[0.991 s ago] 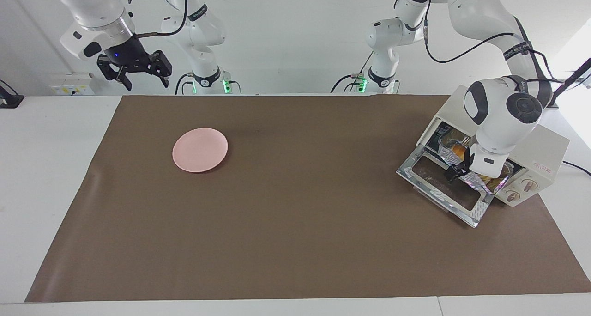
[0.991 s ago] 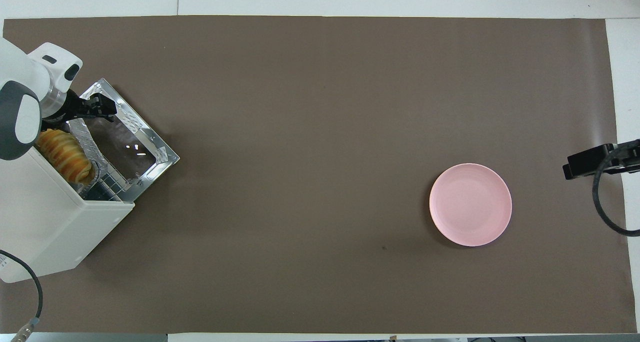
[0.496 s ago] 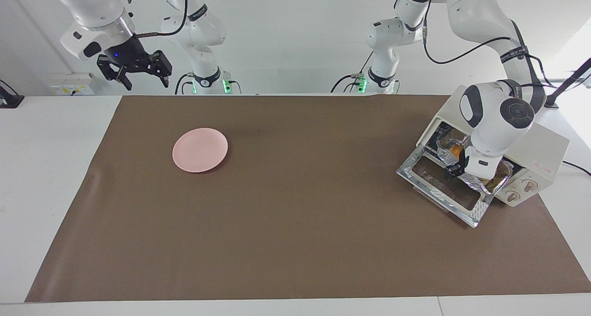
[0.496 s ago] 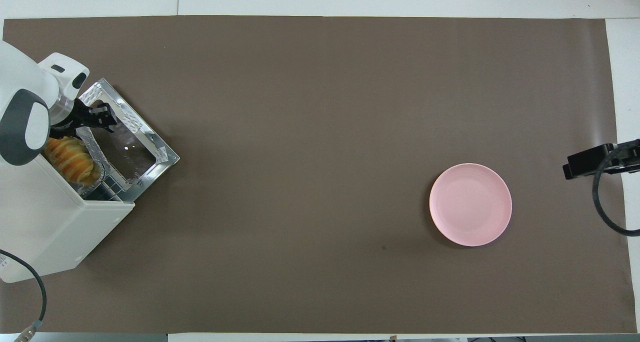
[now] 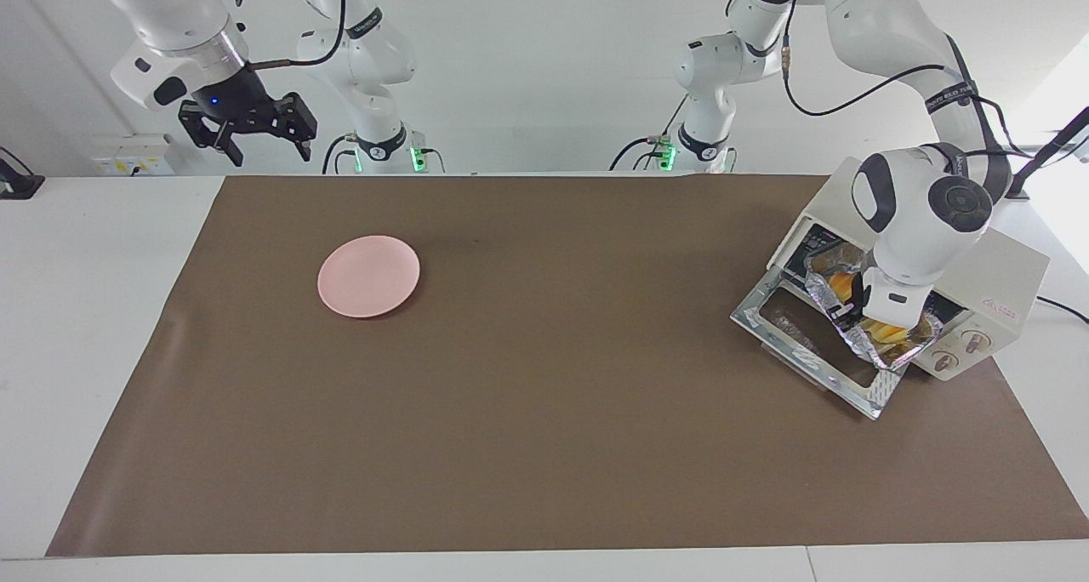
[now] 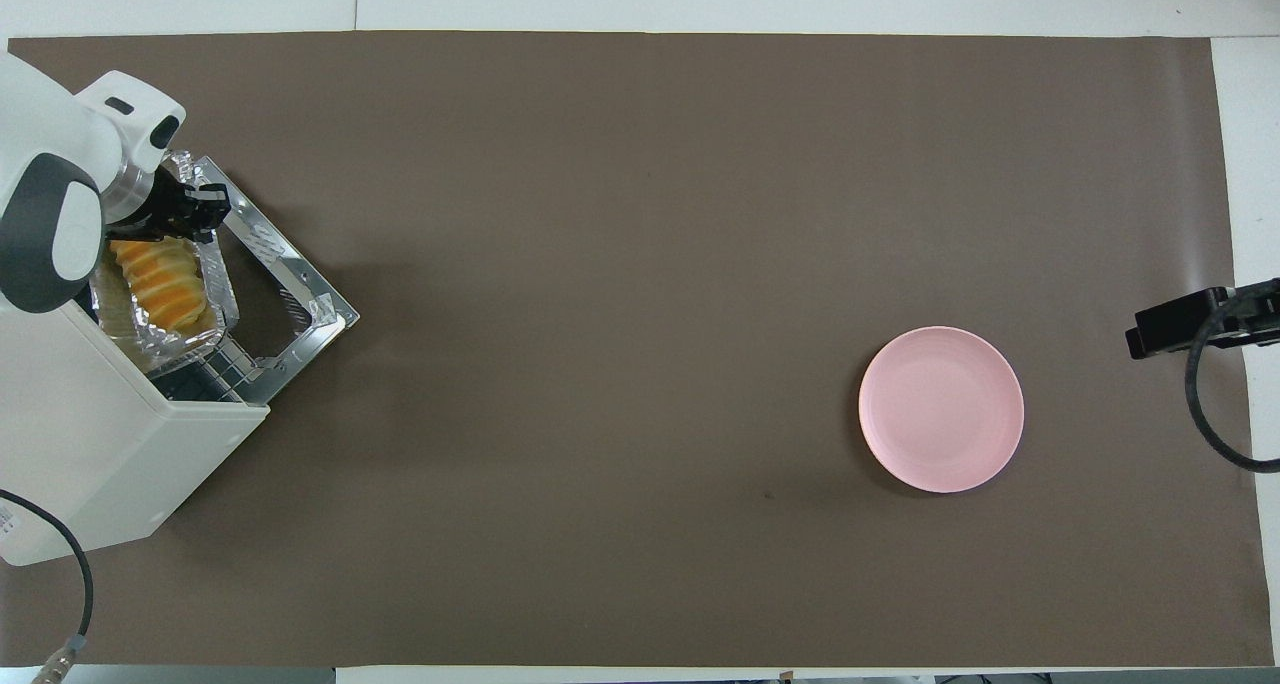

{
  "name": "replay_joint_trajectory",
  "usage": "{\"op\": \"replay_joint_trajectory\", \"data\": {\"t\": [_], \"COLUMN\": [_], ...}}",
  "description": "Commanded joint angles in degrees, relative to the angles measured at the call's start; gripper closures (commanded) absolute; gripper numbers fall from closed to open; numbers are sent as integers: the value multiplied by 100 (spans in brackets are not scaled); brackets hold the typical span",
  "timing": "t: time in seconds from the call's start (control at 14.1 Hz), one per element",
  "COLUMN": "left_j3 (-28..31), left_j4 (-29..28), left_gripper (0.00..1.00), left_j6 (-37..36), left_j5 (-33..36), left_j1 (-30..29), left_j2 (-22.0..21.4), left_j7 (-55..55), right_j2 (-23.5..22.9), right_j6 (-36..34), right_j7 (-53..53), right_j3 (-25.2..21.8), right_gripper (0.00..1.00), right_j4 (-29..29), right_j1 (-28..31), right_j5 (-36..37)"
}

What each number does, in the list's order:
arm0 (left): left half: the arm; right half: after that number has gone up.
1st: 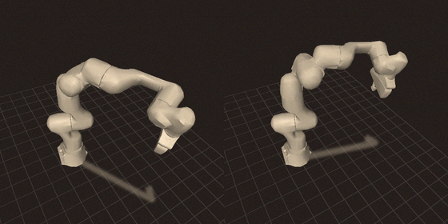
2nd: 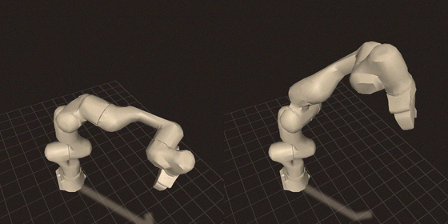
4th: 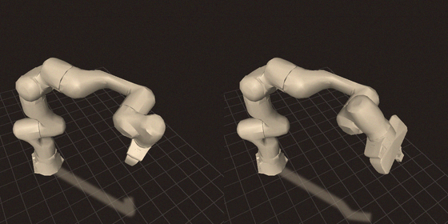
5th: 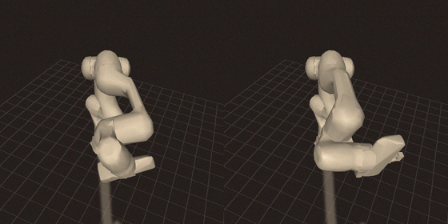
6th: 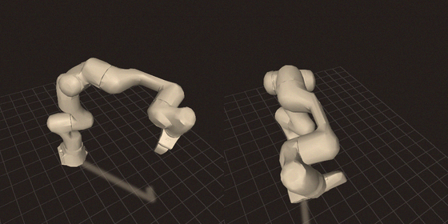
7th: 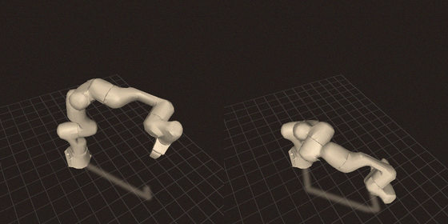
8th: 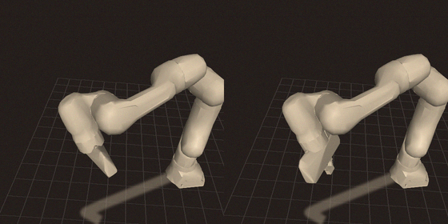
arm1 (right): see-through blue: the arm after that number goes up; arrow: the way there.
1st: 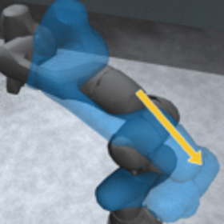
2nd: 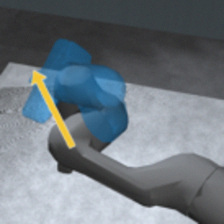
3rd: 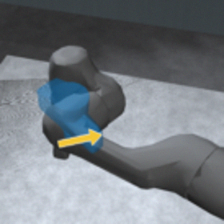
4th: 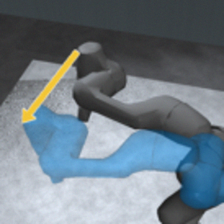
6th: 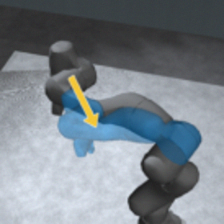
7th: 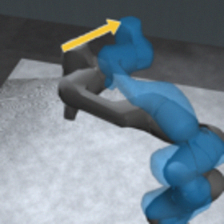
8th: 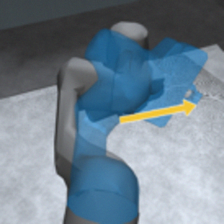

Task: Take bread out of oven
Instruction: 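Pull the foil tray out of the oven onto the table with the left gripper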

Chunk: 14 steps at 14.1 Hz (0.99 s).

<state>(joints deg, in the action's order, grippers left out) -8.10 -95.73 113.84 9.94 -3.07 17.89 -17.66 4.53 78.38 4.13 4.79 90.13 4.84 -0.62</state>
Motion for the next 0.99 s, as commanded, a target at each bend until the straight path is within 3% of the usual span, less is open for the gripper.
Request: {"op": "replay_joint_trajectory", "data": {"t": [0.0,0.5,0.71,0.92], "left_j3": [45,36,72,72], "left_j4": [617,740,1099,1092], "left_gripper": [100,100,100,100], "left_j6": [-161,181,638,1008], "left_j5": [-289,-1283,-1372,-1372], "left_j1": [797,2564,3303,3506], "left_j2": [347,435,1162,1489], "left_j7": [-62,-499,-1447,-1740], "right_j2": [110,110,110,101], "right_j6": [10,10,10,1], "right_j7": [79,79,88,88], "right_j3": [48,48,48,48], "right_gripper": [0,0,0,0], "right_j4": [128,128,128,128], "right_j1": [114,105,105,96], "right_j5": [-69,-61,-61,-61]}}
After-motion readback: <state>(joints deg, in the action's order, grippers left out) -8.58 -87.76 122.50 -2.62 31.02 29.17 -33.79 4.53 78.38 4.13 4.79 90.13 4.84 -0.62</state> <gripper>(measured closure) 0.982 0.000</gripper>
